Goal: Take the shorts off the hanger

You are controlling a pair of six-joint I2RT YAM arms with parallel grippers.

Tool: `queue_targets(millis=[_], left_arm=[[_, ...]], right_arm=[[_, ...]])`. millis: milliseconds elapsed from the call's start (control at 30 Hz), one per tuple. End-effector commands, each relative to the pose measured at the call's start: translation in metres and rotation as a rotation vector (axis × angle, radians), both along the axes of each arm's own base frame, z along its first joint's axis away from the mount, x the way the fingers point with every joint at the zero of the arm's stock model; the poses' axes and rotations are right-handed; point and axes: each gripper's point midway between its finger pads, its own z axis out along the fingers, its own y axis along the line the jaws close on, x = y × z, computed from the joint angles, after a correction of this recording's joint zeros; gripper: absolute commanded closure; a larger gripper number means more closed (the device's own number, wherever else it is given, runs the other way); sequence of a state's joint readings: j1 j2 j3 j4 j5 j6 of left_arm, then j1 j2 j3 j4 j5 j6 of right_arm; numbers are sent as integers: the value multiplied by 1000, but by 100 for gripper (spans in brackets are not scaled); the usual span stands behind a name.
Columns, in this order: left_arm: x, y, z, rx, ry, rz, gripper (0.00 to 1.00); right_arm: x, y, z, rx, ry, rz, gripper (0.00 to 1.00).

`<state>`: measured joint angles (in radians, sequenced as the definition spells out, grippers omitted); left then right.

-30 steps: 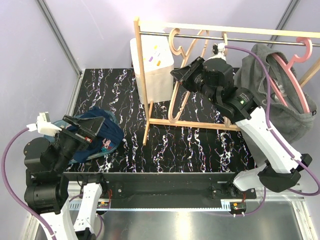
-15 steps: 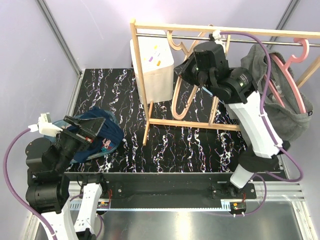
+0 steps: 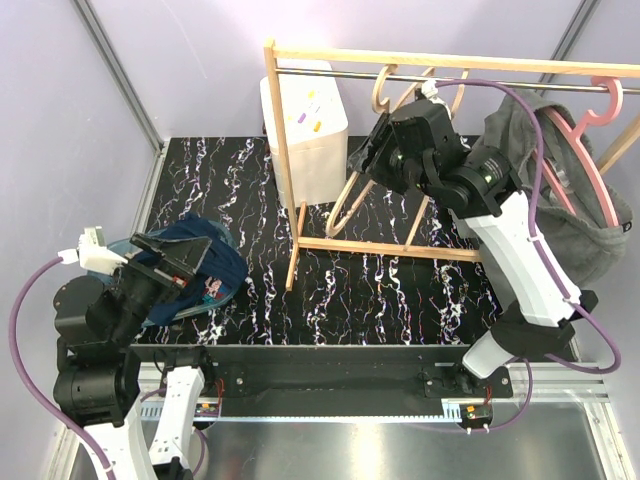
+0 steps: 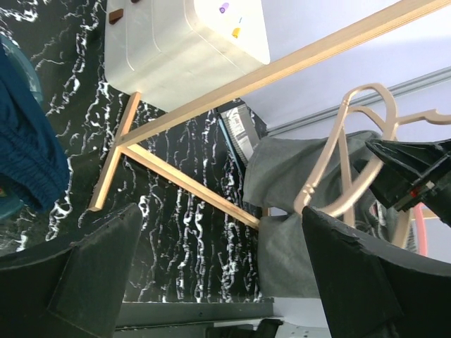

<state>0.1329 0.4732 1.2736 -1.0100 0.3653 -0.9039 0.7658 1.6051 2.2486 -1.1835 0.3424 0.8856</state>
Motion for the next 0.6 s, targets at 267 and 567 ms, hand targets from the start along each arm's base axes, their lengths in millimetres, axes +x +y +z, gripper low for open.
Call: queue_targets(millis=[267,567], left_arm=[[36,33,-65,226,274,43,1],[98,24,-71,70,169,28,10]], right_arm=[[-50,-5,30,59,-24,209,4],[-78,-45,57,13,-97,198,0]])
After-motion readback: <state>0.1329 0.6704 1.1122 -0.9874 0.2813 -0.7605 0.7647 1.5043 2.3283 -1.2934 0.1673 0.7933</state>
